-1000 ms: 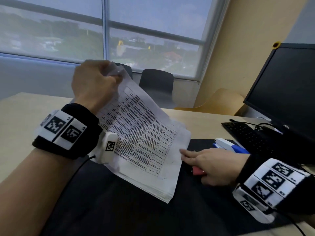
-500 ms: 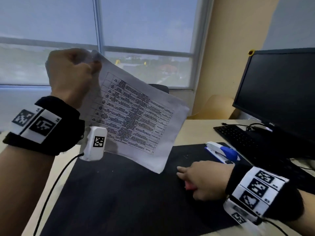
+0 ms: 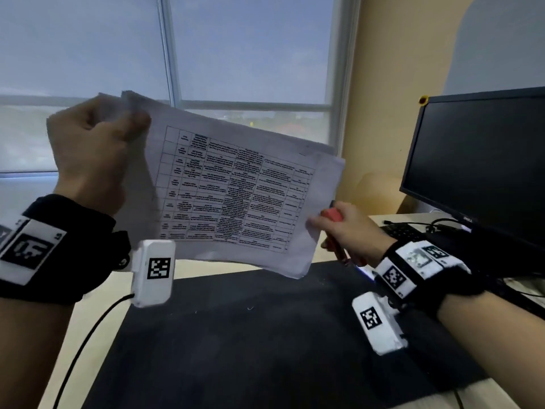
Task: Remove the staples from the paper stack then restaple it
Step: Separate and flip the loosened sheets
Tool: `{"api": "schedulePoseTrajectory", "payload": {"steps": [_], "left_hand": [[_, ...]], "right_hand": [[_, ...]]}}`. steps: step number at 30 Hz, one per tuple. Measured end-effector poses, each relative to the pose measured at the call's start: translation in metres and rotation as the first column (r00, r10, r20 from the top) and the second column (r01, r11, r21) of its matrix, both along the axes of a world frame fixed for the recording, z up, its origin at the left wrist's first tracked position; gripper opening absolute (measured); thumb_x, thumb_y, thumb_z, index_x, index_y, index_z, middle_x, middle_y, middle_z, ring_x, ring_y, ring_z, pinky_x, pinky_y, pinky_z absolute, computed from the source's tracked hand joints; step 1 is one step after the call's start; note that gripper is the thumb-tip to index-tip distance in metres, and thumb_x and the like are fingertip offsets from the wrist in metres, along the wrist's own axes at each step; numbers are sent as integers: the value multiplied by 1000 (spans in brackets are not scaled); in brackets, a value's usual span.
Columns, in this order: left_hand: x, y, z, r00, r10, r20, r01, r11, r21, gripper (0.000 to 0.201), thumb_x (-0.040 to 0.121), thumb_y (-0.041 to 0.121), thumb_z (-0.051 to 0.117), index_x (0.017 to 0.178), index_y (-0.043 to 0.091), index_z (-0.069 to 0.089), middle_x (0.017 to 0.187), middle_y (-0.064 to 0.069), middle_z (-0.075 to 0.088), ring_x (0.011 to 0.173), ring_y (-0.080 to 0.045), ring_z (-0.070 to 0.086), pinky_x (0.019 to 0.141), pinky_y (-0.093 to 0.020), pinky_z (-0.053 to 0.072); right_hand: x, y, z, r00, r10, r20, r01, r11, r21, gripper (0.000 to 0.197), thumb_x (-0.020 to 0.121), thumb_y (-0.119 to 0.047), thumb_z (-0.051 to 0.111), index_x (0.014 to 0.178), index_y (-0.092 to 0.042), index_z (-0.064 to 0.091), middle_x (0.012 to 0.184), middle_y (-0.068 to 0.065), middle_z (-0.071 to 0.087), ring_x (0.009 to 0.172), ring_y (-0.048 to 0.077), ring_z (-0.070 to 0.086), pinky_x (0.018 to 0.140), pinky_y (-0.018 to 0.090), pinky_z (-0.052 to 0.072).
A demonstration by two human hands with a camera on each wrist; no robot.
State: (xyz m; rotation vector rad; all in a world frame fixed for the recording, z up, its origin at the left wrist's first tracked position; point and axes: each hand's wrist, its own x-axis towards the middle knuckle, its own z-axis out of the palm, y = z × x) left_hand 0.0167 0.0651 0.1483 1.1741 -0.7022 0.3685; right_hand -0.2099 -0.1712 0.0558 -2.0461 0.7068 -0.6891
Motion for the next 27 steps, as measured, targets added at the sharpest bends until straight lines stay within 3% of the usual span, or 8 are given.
{"api": "schedulePoseTrajectory", "payload": {"steps": [3, 6, 10, 15, 18, 21, 24, 27], "left_hand": [[8, 8, -9, 977, -176, -123, 178, 984, 5, 31, 83, 7, 75, 57, 19, 64, 53, 12, 62, 50, -4, 60, 53, -17, 51], [19, 16, -27, 923, -279, -264, 303, 951, 55, 14, 88, 4, 69, 78, 13, 65, 61, 5, 72, 56, -10, 70, 55, -22, 57], [36, 22, -52, 907, -224, -357, 270, 959, 84, 3, 91, 5, 65, 89, 6, 67, 72, -2, 75, 60, -14, 71, 60, -26, 59], [48, 26, -64, 897, -209, -390, 258, 963, 77, 28, 95, 6, 61, 117, -9, 62, 108, -27, 64, 87, -29, 62, 78, -36, 54], [53, 28, -67, 868, -241, -434, 284, 958, 36, 33, 96, 4, 58, 124, -12, 59, 112, -27, 63, 97, -32, 60, 84, -39, 53], [59, 28, -68, 858, -248, -449, 301, 952, 49, 26, 95, 4, 59, 119, -3, 63, 105, -20, 66, 89, -29, 64, 74, -34, 57], [61, 24, -67, 900, -100, -424, 210, 952, 221, 31, 89, 21, 72, 114, 5, 66, 103, -10, 72, 93, -26, 67, 68, -29, 56], [53, 16, -60, 948, 308, -79, -208, 788, 580, 57, 81, 42, 78, 123, 8, 57, 120, -7, 64, 111, -26, 60, 94, -46, 52]], "right_hand": [[9, -2, 10, 972, -36, 232, -2, 986, 164, 19, 94, -19, 65, 104, -5, 57, 87, 15, 62, 60, 21, 61, 61, 34, 58], [17, 0, 7, 960, -81, 269, 50, 991, 121, 12, 93, -19, 66, 99, -11, 59, 76, 12, 63, 61, 21, 60, 68, 42, 58], [22, 12, 4, 939, -103, 328, 97, 995, 33, 4, 94, -22, 64, 95, -18, 62, 83, 3, 70, 67, 15, 63, 60, 28, 54], [24, 14, 7, 918, -81, 388, 86, 996, 5, 2, 93, -20, 66, 93, -19, 65, 86, 4, 72, 74, 21, 66, 60, 33, 52], [23, 8, 12, 910, -111, 398, 115, 993, 15, 5, 91, -20, 67, 95, -18, 65, 82, 7, 68, 61, 20, 58, 44, 24, 47], [22, 2, 17, 910, -118, 398, 111, 993, 41, 11, 89, -24, 69, 96, -16, 65, 79, 9, 66, 68, 25, 59, 56, 34, 49], [19, 5, 21, 912, -106, 395, 94, 994, 49, 14, 90, -22, 69, 96, -11, 63, 75, 9, 62, 62, 22, 56, 49, 32, 46], [18, 8, 24, 911, -90, 403, 81, 996, 41, 14, 91, -19, 68, 98, -8, 63, 74, 6, 62, 61, 18, 56, 46, 28, 44]]}}
